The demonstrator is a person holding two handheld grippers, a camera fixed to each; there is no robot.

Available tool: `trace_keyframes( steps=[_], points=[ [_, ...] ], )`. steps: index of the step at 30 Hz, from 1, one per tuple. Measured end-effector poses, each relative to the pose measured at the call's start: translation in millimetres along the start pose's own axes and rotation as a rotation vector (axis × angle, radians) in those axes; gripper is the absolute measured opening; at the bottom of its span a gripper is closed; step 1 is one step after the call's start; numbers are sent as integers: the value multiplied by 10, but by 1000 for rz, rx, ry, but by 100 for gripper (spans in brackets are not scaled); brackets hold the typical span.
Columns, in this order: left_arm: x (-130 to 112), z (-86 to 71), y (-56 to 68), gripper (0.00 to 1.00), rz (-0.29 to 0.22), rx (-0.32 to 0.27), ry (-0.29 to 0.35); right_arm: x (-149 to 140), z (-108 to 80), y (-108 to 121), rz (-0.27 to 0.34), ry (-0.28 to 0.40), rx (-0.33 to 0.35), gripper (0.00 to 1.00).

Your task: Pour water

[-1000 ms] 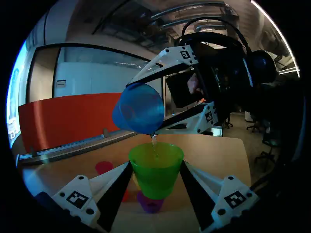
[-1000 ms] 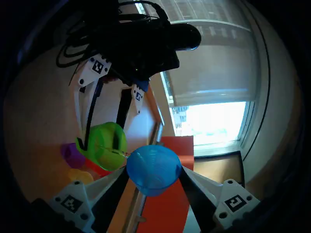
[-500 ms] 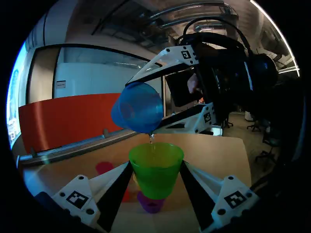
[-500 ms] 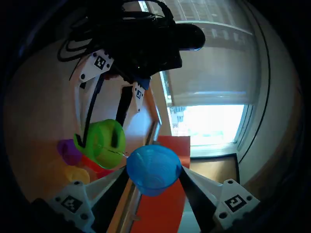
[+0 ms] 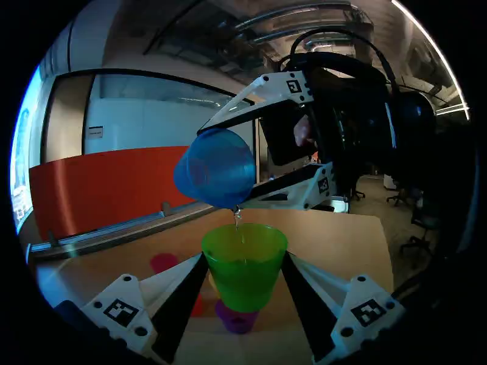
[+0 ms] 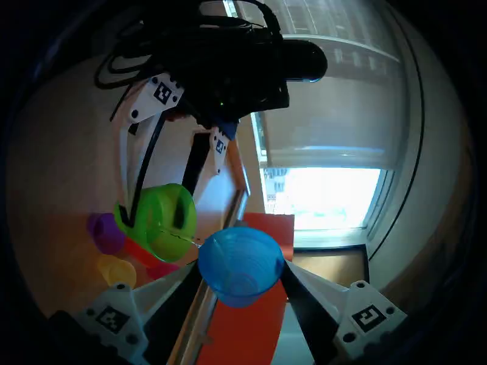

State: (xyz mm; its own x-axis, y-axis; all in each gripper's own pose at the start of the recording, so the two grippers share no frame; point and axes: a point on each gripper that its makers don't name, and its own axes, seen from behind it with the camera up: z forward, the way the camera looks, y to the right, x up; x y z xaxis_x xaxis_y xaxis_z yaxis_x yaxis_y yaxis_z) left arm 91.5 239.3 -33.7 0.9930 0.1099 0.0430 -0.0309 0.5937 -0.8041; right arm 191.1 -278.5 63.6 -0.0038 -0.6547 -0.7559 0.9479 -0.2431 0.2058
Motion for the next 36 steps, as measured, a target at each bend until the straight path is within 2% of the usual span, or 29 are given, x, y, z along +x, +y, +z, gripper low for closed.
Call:
trace_keyframes(
  steps=[36],
  points=[
    [19, 5, 0, 84, -4, 1, 3, 115, -77, -56, -89, -14, -30, 91]
  ],
)
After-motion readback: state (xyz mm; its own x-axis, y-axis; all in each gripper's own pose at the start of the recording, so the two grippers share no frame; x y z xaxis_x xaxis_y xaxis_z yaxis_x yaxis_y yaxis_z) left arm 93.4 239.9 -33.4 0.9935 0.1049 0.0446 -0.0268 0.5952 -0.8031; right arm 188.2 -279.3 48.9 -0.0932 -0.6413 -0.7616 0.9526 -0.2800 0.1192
